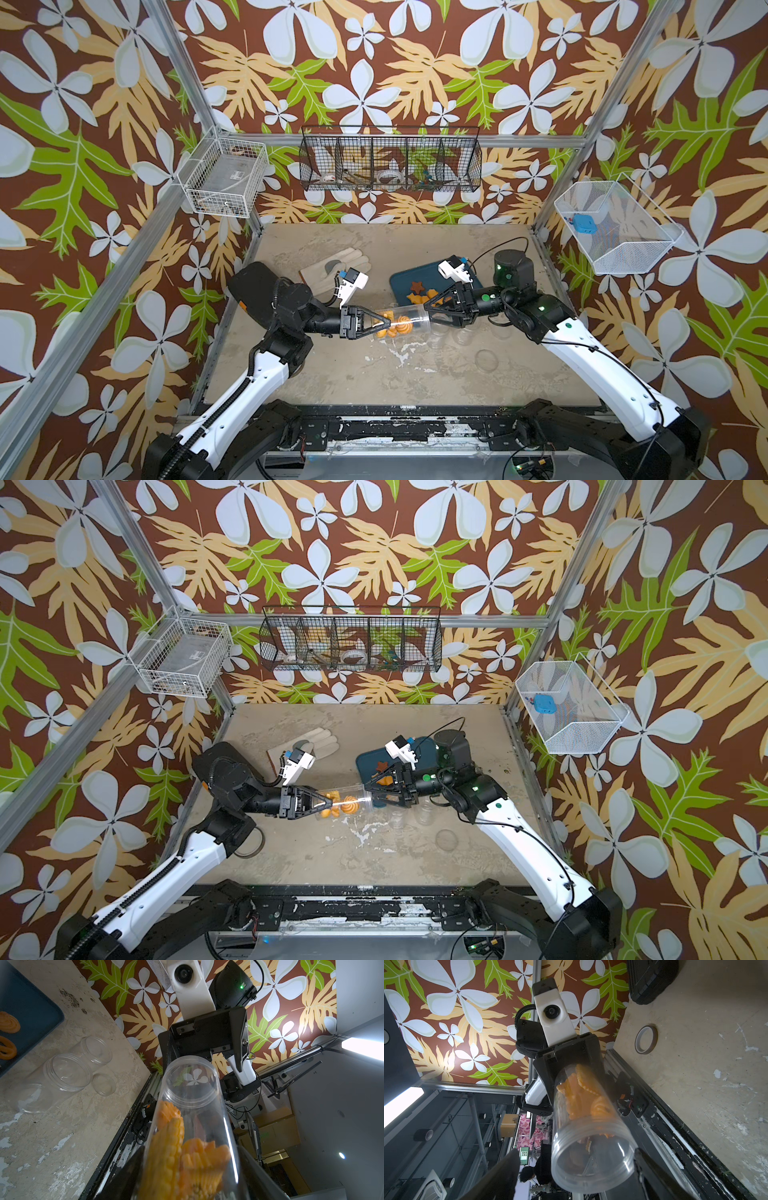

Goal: Pour the cookies out of the jar
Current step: Unscrew the lid from the jar.

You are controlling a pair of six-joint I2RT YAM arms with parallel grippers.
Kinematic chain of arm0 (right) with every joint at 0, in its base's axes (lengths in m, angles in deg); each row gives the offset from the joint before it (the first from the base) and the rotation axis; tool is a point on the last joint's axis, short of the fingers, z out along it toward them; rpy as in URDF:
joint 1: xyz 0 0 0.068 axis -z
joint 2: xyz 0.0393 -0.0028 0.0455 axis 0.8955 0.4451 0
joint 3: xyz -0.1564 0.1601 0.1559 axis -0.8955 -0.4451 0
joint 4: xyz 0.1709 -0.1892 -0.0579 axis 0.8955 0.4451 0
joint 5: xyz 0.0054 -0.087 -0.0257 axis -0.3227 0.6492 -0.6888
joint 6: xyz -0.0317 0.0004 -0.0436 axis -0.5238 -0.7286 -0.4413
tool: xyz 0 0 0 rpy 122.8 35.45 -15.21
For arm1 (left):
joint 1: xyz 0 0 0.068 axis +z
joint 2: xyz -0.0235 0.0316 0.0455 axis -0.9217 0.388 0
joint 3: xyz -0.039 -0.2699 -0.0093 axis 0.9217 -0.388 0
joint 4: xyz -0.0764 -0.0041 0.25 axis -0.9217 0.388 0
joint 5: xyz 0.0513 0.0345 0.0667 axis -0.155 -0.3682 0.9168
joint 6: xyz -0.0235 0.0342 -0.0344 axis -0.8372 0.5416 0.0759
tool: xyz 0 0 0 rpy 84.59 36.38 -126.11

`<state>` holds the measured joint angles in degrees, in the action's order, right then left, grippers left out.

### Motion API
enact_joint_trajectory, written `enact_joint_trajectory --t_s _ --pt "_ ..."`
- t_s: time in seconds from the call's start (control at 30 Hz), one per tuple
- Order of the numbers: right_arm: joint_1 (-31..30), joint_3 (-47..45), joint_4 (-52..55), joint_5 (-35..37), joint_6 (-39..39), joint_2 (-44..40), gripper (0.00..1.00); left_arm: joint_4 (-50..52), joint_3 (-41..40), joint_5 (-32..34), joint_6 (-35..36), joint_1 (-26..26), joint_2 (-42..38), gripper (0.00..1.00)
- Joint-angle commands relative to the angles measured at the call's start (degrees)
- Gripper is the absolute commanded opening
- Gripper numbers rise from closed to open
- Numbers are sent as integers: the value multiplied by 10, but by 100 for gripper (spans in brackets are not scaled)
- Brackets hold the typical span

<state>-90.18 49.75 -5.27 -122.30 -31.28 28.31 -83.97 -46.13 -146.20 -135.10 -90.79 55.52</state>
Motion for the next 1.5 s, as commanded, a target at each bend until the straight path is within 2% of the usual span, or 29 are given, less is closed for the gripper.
enact_joint_trajectory --t_s 0.0,0.1,0.27,0.47,0.57,0.97,1.33,1.47 --pt "-7 -8 -22 -24 7 -3 83 -17 3 7 5 0 -1 50" --pt "-6 -14 -15 -20 3 -2 82 -17 4 6 5 0 -3 50" --pt "-7 -13 16 -1 -19 12 90 -14 2 5 5 0 -9 50" --pt "-6 3 -2 -4 -10 18 86 1 0 6 12 0 -19 50" --pt "-6 -7 -39 -9 19 10 83 4 -2 6 15 0 -22 50" --pt "-9 -34 -88 -29 48 -8 80 -4 -3 9 14 0 -22 50" --pt "-9 -54 -101 -25 50 -6 80 -10 -10 9 10 0 -26 50" --pt "-10 -57 -85 -20 37 -3 85 -13 -11 10 9 0 -25 50"
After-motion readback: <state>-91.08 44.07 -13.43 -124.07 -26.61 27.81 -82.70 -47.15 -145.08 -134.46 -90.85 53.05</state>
